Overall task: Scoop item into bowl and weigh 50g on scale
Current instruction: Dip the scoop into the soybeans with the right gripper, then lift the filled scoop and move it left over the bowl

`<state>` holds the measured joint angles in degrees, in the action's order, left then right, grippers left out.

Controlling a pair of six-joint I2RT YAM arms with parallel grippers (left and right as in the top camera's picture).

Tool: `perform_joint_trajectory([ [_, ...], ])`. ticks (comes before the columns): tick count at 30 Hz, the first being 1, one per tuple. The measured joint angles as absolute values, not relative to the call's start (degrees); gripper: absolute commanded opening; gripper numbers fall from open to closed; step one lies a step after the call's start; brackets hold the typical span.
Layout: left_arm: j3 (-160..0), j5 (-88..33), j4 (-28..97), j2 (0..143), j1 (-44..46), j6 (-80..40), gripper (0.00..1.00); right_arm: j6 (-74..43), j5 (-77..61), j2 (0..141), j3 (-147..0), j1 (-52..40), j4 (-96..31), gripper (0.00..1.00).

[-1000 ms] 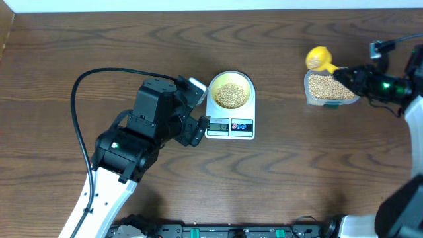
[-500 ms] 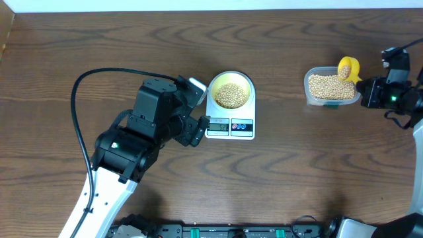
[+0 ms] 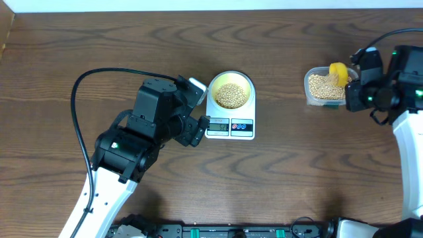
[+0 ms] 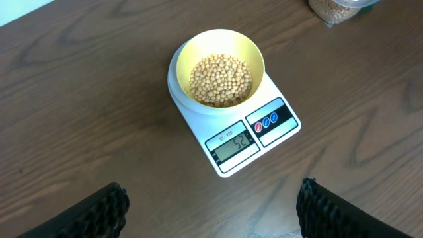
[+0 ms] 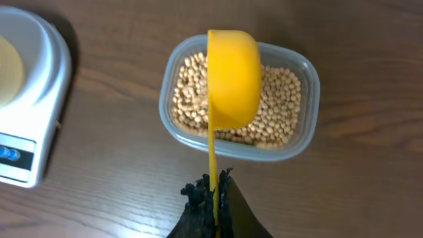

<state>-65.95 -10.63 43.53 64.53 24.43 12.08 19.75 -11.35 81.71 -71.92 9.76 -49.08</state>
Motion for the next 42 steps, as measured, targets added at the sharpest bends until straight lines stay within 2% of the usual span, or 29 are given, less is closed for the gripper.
perform_joint_trajectory([
  [12,-65.95,-10.63,43.53,64.53,24.43,12.08,0.84,20.14,1.13,81.71,-71.92,6.02,-50.30,0.01],
  [21,-65.95,-10.63,43.53,64.53,24.43,12.10,0.83,20.14,3.49,81.71,-71.92,5.72,-49.04,0.01],
  [26,-65.95,-10.63,43.53,64.53,24.43,12.08,0.83,20.14,-2.57,81.71,-71.92,4.23,-45.17,0.01],
  [33,-65.95,-10.63,43.55,64.53,24.43,12.08,0.83,20.16,-24.03,82.04,-71.83,0.10,-31.20,0.01],
  [42,-65.95,-10.63,43.53,64.53,24.43,12.10,0.84,20.16,-30.15,89.49,-71.83,-9.96,-23.70,0.01],
])
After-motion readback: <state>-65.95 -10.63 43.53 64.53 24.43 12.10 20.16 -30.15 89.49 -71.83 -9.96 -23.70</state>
